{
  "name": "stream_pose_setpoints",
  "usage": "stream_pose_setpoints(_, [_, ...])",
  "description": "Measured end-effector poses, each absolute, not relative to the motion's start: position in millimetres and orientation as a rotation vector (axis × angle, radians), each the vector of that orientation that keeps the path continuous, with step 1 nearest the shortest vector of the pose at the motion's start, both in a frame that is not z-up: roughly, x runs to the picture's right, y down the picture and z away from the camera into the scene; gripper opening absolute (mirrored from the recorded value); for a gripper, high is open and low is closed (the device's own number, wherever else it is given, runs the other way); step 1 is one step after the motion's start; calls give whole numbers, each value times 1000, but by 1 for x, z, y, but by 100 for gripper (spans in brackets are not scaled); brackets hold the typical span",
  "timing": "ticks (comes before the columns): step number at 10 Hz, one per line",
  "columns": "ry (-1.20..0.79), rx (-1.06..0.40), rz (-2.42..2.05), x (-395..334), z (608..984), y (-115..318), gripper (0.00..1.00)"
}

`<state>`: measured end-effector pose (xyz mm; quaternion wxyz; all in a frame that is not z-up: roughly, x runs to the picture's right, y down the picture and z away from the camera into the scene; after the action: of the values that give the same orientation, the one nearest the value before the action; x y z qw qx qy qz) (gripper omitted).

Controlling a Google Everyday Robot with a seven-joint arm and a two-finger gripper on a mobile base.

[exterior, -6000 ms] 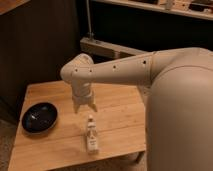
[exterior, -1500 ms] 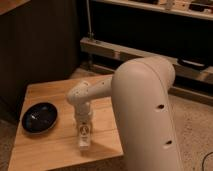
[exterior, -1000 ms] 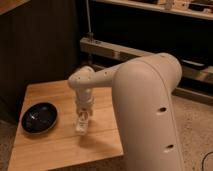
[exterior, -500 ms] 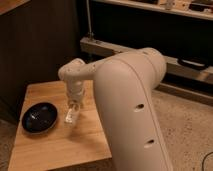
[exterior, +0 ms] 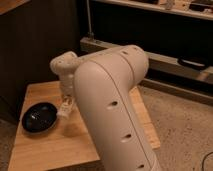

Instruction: Place the bottle in the ceramic bowl

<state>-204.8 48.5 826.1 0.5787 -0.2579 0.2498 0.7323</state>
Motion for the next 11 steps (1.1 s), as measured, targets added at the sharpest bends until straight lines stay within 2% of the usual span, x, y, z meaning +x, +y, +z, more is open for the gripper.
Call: stream_pose_setpoints(11, [589,-642,1979,-237,807,43,0])
